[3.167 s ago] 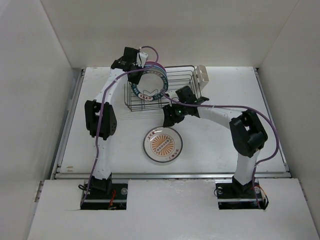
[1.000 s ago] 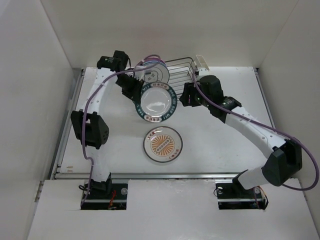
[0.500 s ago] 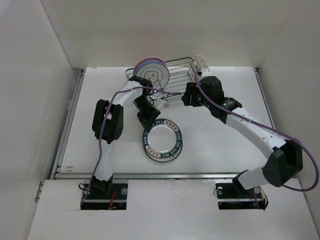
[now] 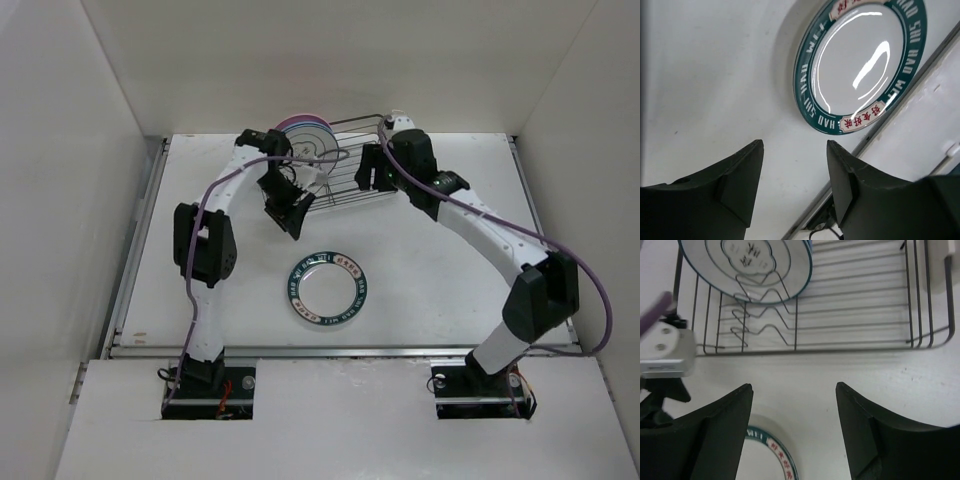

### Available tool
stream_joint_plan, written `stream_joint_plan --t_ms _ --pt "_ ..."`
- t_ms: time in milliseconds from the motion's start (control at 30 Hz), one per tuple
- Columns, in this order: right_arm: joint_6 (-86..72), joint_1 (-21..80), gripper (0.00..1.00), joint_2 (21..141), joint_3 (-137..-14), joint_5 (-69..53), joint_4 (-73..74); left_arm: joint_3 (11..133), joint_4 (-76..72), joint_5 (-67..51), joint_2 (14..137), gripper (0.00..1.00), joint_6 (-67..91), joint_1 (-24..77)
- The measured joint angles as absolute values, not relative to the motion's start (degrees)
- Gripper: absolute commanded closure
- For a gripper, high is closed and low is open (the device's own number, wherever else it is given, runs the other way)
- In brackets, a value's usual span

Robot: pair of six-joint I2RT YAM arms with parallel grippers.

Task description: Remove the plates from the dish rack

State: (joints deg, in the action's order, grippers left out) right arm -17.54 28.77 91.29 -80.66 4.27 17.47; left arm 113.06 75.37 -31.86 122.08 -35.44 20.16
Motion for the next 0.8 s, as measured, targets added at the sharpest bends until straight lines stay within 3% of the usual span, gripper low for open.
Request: stream_joint_plan --t_ms 133,167,300,467,667,800 --pt "-15.7 26.9 0.24 98.4 -89.4 2.2 16.4 116.0 74.1 -32.2 118.3 0.50 -29.3 15.9" --pt "-15.0 26.3 0.24 100.5 -92.0 1.4 16.5 116.1 73.0 -31.7 117.2 0.43 -26.5 14.6" --pt "-12.5 25.2 0.24 111.9 -106.1 -1.5 16.5 117.6 66.6 -26.2 115.4 0.35 -14.7 9.9" --pt "-10.9 24.8 0.24 125.7 -120.4 -4.9 16.7 127.6 62.4 -19.8 123.2 0.33 -3.6 6.5" --pt "-10.3 24.6 0.27 133.7 -123.2 -8.7 14.7 131.3 59.4 -17.3 134.5 0.49 2.3 7.0" --pt "-11.0 24.4 0.33 137.7 -125.9 -10.7 11.2 131.3 59.4 -15.4 139.1 0.71 3.9 7.9"
